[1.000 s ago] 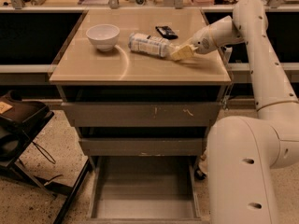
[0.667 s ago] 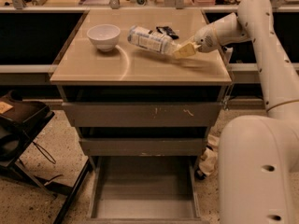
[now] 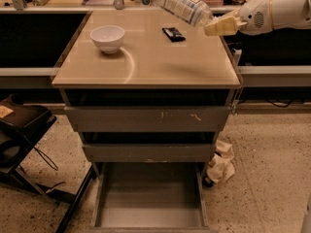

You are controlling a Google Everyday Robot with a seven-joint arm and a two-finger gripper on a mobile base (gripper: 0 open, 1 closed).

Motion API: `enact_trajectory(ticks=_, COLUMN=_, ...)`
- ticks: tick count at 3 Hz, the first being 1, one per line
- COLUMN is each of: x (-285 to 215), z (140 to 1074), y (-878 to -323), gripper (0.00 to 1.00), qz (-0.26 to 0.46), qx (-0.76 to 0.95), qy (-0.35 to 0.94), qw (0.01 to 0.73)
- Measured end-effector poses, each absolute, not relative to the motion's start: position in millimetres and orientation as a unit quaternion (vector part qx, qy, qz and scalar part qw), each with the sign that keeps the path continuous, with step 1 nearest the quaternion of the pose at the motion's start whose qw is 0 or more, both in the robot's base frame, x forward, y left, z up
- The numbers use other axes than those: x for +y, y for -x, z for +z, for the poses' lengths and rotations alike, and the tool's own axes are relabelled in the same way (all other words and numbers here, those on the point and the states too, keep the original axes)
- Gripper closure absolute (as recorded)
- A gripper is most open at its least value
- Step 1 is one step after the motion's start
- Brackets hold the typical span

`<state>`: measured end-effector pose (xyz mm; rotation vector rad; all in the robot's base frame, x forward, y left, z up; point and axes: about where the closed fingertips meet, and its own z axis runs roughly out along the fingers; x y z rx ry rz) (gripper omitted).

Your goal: Place blue plastic bottle into bottom drawer

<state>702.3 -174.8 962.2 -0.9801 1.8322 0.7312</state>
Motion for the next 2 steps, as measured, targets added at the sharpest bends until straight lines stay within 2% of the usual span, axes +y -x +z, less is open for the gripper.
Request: enact_trajectory(ticks=2, x=-166, z=954, y=-685, gripper=1.00, qz=0.310, qx=0.735, qy=0.416, qw=0.436)
